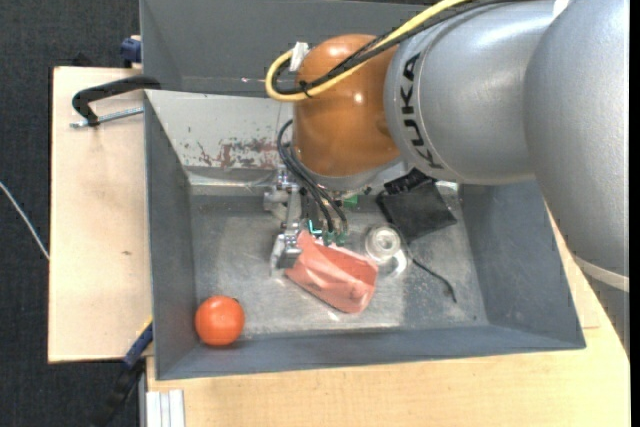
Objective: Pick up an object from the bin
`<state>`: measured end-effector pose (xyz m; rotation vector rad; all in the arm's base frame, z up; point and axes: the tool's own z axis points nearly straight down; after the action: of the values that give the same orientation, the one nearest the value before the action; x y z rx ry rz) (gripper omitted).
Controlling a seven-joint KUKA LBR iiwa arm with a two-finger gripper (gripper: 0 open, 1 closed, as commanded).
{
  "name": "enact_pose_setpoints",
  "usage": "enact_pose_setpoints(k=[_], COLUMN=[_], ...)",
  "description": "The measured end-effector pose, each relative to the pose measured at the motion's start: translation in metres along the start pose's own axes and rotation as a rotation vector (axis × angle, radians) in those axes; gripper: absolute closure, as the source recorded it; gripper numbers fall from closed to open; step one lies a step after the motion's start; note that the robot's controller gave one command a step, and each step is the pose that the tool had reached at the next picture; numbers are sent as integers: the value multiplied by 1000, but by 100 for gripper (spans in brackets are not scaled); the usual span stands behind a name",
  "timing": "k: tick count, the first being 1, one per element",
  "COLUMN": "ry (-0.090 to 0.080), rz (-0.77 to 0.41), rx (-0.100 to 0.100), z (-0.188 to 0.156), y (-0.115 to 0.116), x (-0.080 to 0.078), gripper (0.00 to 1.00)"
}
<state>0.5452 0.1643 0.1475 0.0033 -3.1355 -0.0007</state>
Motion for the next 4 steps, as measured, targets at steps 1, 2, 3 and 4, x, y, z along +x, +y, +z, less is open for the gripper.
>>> enact_pose_setpoints(k=[1,2,3,4], ry=[-7,-8,-7,-30], rz=[1,-77,-254,-319], rx=[-1,-1,0,-4], z=[-4,2,23,57], y=[-1,-33,-72,-66], x=[-2,10,9,19], gripper=[0,0,0,0])
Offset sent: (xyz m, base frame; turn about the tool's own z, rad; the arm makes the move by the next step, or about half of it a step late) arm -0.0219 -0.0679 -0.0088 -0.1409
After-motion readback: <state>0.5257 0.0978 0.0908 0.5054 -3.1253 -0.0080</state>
